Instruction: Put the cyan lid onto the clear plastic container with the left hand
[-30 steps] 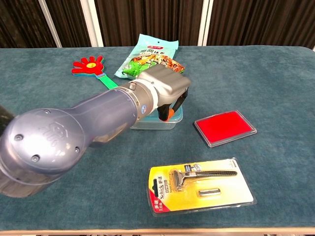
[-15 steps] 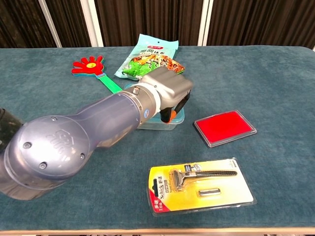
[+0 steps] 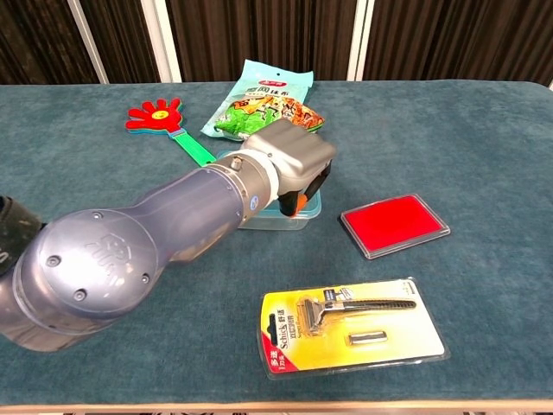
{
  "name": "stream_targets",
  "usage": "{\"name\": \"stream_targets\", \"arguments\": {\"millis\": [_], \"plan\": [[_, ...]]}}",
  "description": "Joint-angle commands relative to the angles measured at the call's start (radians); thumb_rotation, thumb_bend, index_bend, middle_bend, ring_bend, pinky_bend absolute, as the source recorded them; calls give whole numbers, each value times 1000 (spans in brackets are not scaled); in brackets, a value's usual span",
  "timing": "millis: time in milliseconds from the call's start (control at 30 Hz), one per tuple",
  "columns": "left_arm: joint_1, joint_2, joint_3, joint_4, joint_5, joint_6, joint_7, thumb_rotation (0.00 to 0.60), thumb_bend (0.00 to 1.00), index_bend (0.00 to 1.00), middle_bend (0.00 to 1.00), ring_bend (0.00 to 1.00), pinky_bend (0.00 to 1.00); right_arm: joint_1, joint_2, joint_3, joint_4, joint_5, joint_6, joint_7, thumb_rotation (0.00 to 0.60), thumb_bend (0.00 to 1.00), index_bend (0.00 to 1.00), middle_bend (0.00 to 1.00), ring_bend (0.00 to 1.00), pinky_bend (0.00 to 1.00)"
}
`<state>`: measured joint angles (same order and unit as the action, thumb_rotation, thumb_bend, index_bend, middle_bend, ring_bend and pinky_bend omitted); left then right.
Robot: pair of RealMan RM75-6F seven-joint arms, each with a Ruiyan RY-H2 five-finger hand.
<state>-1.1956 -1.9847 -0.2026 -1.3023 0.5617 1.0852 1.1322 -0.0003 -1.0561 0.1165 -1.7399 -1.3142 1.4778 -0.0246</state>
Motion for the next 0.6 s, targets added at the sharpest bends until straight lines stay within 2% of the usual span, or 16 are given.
{"name": "stream_targets", "arguments": {"millis": [33,167,300,433,600], "plan": [[2,5,-9,-6,3,-1,-8,600,511,636,520,267,154,0,0,0,0,1,1,-1,600,414,35,0,0,0],[6,36,-52,-56,49,29,-51,600,511,619,516,267,154,-1,-2,0,4,-1,4,-3,600,414,35,0,0,0],[28,112,-91,-170,119,97,-94,600,494,505,480,258,153,0,-3,-2,9,-9,3,-1,600,414,35,0,0,0],[78,213,-100,-306,173,181,-115,600,450,348,380,204,138,1,-4,-6,16,-22,5,-3,600,414,35,0,0,0],[169,356,-70,-483,191,289,-104,600,369,236,236,94,95,7,-4,-11,25,-43,4,-6,600,402,35,0,0,0]]}}
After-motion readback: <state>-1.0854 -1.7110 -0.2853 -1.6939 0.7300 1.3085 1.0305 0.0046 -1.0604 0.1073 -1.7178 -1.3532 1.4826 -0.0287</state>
